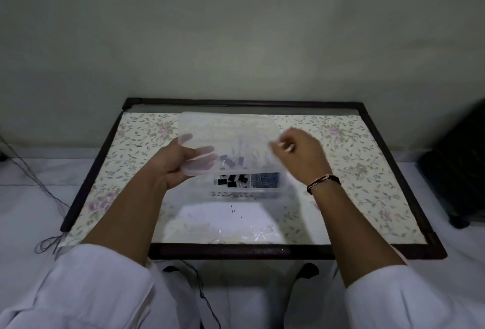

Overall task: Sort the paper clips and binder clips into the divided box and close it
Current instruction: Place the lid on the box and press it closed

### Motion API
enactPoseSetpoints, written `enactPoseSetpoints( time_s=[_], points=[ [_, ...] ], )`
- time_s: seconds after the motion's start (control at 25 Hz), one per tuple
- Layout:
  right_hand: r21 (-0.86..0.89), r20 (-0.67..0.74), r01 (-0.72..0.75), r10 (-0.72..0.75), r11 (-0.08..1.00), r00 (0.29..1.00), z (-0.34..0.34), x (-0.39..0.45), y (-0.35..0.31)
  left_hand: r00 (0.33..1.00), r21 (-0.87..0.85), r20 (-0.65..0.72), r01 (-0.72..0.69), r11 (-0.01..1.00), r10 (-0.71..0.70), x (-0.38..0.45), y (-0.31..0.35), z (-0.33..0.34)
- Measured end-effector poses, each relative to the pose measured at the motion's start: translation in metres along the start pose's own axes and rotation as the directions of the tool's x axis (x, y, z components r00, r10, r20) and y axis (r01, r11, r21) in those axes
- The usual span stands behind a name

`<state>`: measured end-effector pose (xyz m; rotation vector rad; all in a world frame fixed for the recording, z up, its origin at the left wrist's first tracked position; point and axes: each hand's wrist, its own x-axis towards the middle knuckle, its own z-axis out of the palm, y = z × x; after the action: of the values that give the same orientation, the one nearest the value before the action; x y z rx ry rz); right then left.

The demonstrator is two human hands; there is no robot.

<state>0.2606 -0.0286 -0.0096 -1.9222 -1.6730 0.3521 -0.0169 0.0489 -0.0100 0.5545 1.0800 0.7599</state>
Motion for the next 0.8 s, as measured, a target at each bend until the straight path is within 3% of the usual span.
enactPoseSetpoints(
  time_s=[0.04, 0.12, 0.16, 0.2, 0.28, 0.32, 0.36, 0.52, 0.68, 0.8],
  points=[
    [0.051, -0.080, -0.186, 0.190, 0.981, 0.979, 0.010, 0.005, 0.015, 1.000, 0.024, 0.014, -0.017, 1.000, 0.017, 0.002, 0.001, -0.006],
    [0.167, 0.035, -0.448, 0.449, 0.878, 0.893, 0.029, 0.011, 0.041, 0.999, 0.123, 0.007, -0.035, 0.992, 0.035, 0.004, 0.001, -0.009],
    [0.235, 0.112, -0.500, 0.488, 0.833, 0.866, 0.036, 0.012, 0.048, 0.994, 0.285, -0.043, -0.082, 0.955, 0.098, 0.007, -0.001, -0.008],
    [0.279, 0.135, -0.513, 0.495, 0.812, 0.858, 0.042, 0.012, 0.051, 0.970, 0.516, -0.105, -0.137, 0.846, 0.221, 0.011, -0.005, -0.009],
    [0.302, 0.072, -0.491, 0.494, 0.817, 0.866, 0.049, 0.016, 0.052, 0.863, 0.880, -0.143, -0.112, 0.462, 0.484, 0.022, -0.012, -0.015],
    [0.297, 0.043, -0.476, 0.487, 0.828, 0.873, 0.051, 0.016, 0.051, 0.830, 0.938, -0.144, -0.059, 0.341, 0.539, 0.026, -0.014, -0.018],
    [0.276, 0.015, -0.446, 0.460, 0.851, 0.888, 0.054, 0.016, 0.049, 0.818, 0.956, -0.160, -0.011, 0.292, 0.553, 0.032, -0.015, -0.022],
    [0.124, -0.014, -0.377, 0.382, 0.918, 0.924, 0.062, 0.016, 0.050, 0.826, 0.963, -0.217, 0.093, 0.253, 0.521, 0.047, -0.019, -0.030],
    [-0.028, 0.006, -0.317, 0.317, 0.948, 0.948, 0.081, 0.018, 0.045, 0.850, 0.950, -0.185, 0.025, 0.312, 0.494, 0.052, -0.026, -0.023],
    [-0.134, 0.025, -0.251, 0.256, 0.959, 0.966, 0.098, 0.014, 0.034, 0.869, 0.971, -0.081, -0.041, 0.234, 0.489, 0.061, -0.043, -0.023]
  ],
)
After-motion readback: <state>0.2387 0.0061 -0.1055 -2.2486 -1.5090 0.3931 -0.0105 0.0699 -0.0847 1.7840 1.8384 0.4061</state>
